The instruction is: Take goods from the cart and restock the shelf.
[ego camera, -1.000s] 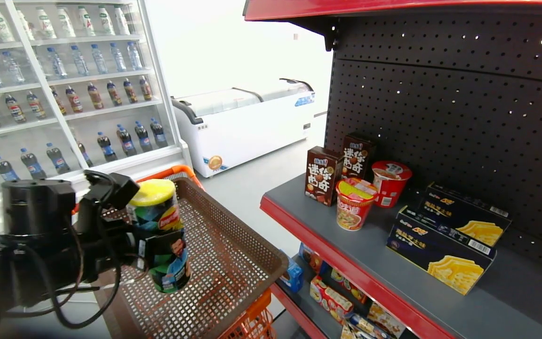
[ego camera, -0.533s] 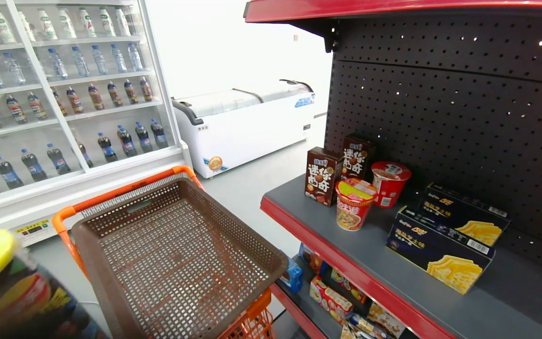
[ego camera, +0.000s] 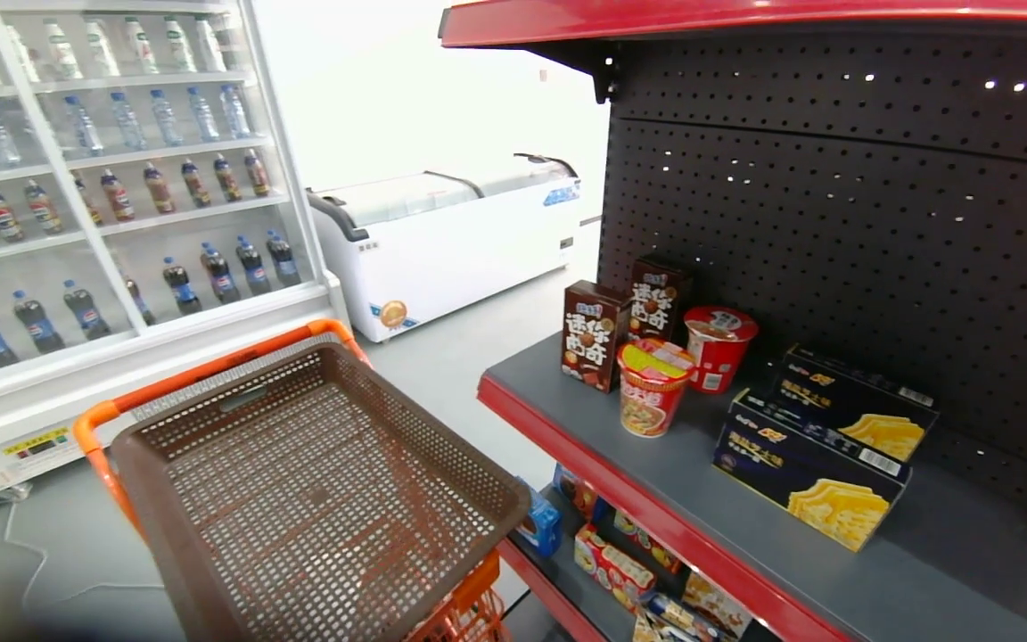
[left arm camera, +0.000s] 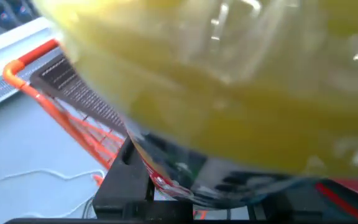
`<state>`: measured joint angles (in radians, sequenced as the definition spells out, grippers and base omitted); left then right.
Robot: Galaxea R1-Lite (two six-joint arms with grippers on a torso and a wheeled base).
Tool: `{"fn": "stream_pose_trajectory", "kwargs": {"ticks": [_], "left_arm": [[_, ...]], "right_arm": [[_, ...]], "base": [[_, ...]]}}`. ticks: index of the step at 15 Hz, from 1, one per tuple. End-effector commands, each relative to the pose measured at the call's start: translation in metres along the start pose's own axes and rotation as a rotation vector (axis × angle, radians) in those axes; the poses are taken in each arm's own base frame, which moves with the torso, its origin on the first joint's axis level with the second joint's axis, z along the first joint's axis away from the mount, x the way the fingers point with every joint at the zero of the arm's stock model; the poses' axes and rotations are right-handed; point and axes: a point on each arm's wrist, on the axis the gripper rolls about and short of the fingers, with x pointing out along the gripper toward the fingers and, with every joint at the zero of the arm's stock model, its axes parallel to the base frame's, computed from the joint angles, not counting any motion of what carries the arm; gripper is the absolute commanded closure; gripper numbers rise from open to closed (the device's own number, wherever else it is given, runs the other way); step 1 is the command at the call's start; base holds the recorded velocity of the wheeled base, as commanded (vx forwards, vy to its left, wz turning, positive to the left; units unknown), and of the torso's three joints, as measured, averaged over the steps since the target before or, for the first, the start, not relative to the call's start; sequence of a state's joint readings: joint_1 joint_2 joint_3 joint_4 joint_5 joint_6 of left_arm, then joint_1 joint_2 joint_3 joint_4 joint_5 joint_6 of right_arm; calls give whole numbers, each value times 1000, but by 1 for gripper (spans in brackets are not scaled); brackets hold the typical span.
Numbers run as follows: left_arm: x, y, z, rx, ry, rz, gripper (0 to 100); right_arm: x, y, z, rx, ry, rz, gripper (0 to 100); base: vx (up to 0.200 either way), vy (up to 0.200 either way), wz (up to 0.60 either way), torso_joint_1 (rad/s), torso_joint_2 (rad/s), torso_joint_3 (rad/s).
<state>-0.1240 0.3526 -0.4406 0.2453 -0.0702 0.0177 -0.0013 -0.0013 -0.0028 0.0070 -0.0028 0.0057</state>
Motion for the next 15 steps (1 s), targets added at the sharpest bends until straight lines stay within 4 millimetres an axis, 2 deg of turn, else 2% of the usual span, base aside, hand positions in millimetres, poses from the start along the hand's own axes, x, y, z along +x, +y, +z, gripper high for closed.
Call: {"fn": "stream_pose_trajectory", "kwargs": {"ticks": [1,9,11,15], "left_arm": [[-5,0,-3,2,-24,1,100],[-8,-1,-16,0,-32,-18,100],[-6,-1,-20,-83,-21,-44,100],[-12,-2,-21,-97,-60,-59,100]], "right_arm": [[0,0,0,0,3,-1,0],[0,0,0,0,2,-1,0],[0,0,0,0,3,-1,0],[0,0,0,0,3,1,0]], "base": [[0,0,-600,7,-7,2],[0,0,-600,5,0,2],[0,0,-600,2,2,0],[0,0,-600,-1,2,2]]}}
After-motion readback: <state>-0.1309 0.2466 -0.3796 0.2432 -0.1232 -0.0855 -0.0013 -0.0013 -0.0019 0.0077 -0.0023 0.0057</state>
